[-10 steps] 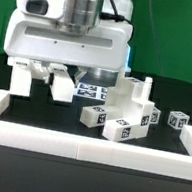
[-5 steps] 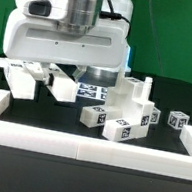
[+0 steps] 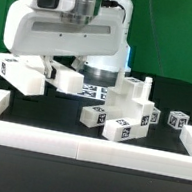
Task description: Assemble chair
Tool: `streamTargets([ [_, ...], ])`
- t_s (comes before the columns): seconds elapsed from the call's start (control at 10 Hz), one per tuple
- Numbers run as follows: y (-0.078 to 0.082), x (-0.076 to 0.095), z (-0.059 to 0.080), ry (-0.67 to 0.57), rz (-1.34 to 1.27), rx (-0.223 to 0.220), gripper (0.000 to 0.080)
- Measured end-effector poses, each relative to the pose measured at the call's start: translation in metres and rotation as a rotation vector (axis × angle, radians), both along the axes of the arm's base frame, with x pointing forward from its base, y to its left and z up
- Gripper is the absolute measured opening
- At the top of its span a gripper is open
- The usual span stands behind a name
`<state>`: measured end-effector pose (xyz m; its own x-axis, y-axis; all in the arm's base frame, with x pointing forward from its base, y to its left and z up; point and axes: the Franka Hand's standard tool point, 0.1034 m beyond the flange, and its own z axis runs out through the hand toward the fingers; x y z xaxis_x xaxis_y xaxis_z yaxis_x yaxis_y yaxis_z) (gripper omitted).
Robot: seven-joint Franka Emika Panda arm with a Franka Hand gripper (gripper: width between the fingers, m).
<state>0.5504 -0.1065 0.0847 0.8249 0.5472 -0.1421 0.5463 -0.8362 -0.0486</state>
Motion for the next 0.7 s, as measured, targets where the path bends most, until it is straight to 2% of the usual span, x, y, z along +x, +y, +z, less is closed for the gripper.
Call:
streamTargets([
  [0.3, 0.0051, 0.0064, 0.0119, -0.022, -0.128, -0.016, 0.029],
  [0.7, 0.0074, 0.0068, 0.0095, -0.03, -0.411, -0.051, 0.029],
])
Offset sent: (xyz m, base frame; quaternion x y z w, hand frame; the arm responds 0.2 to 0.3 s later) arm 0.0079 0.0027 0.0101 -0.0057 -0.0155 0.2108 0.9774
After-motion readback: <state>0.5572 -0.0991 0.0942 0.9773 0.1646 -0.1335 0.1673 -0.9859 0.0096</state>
